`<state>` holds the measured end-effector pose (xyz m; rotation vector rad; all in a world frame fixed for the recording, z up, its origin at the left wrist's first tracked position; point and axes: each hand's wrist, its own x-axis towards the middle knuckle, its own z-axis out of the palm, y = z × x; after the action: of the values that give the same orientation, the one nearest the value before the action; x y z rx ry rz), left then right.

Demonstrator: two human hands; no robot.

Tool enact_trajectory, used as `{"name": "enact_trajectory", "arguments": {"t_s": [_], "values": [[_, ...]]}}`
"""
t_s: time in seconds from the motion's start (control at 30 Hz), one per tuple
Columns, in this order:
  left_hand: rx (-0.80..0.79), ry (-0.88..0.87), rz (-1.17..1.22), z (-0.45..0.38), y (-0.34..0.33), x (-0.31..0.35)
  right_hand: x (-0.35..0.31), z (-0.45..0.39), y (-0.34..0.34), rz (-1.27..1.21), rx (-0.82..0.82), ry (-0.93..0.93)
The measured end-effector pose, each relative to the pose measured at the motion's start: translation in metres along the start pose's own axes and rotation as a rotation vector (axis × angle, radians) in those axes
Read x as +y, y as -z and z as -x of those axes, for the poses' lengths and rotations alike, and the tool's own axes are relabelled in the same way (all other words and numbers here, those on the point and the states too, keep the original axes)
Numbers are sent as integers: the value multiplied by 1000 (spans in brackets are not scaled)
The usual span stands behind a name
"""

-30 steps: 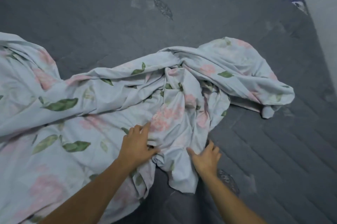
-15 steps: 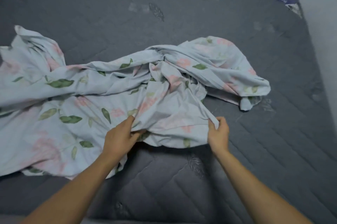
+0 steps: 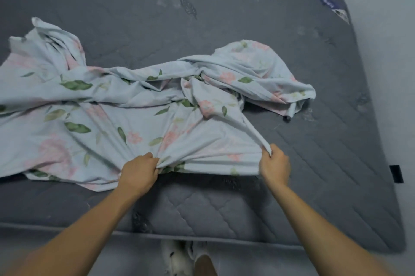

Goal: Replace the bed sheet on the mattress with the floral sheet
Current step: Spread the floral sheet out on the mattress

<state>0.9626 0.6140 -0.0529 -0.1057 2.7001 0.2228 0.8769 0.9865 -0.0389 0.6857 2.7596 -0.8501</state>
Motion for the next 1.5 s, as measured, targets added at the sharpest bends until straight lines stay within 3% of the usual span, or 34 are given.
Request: {"name": "enact_trajectory", "arguments": {"t_s": [0.1,0.17,0.4,0.67,0.9,0.97,1.1,1.17,1.33,1.5], "values": [[-132,83,-140,6,1,15,16,14,-5,27,-241,35],[-130,88,-165,3,-2,26,30,16,-8,88,-304,107],[158,-42,-5,-28,-17,88,40,-18,-20,-45,-266,193],[260,-133,54,-113,19,165,23,-106,-13,-131,-248,233],[443,-196,-7,-231,68,218,-11,-211,5,33,-142,316],[412,-205,-9,-267,80,216,-25,-239,2,106,-116,312],[200,-141,-63,-323,95,202,-37,-282,-15,162,-178,236],[231,-172,-38,-336,106,196,-43,-298,-23,115,-158,252],[363,-173,-4,-350,159,163,-119,-331,-21,-80,-99,286],[493,-59,-17,-358,223,86,-275,-353,-24,-158,-64,465]]}}
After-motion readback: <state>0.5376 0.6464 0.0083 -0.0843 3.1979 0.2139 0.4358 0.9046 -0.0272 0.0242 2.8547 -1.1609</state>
